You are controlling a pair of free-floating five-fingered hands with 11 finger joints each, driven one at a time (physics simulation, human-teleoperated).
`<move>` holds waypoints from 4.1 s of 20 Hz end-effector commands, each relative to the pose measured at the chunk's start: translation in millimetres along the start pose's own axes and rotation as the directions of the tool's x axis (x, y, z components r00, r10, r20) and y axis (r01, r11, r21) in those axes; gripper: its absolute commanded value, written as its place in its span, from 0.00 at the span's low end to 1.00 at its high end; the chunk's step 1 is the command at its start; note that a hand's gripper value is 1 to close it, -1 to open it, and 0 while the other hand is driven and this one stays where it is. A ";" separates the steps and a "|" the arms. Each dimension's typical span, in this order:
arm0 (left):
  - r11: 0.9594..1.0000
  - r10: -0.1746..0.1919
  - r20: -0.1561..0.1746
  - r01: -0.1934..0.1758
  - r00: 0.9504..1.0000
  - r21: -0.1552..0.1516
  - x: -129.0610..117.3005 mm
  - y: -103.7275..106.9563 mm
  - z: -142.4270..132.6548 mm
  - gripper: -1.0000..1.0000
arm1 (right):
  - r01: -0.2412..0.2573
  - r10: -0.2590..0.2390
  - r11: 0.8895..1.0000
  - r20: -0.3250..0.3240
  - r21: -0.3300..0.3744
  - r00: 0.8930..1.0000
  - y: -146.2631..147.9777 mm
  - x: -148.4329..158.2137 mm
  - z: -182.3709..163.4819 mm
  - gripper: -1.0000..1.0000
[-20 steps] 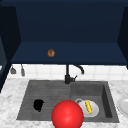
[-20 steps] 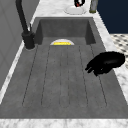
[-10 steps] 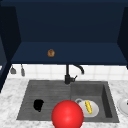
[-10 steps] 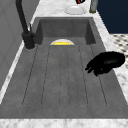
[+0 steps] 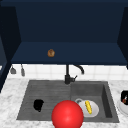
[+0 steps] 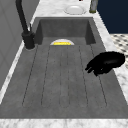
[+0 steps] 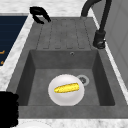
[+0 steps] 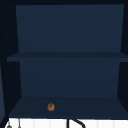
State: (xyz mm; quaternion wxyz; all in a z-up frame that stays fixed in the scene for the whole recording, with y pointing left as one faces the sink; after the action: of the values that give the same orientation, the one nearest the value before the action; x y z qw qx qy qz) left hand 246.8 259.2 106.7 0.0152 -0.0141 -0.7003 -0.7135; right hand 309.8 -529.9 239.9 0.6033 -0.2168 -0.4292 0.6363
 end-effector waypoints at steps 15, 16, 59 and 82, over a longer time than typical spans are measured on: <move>1.000 0.000 0.000 0.000 1.000 0.000 0.0 0.0 0.0 0.50 | 0.007 -0.007 0.998 -0.009 0.064 1.000 -37.7 155.6 -2.2 1.00; 1.000 0.000 0.000 0.000 1.000 0.000 0.0 0.0 0.0 0.50 | 0.007 -0.006 0.998 -0.007 0.059 1.000 -35.8 163.8 -3.5 1.00; 1.000 0.000 0.000 0.000 1.000 0.000 0.0 0.0 0.0 0.50 | -0.085 0.084 0.996 -0.034 -0.031 0.996 87.8 378.6 -163.8 1.00; 1.000 0.000 0.000 0.000 1.000 0.000 0.0 0.0 0.0 0.50 | -0.209 0.199 0.949 -0.064 -0.237 0.978 144.5 326.8 -230.2 1.00</move>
State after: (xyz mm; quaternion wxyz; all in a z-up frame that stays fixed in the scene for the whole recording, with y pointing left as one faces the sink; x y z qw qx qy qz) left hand 246.8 259.2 106.7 0.0152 -0.0141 -0.7003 -0.7135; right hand 346.1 -135.6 90.8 0.5461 -0.3181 -0.4625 0.6218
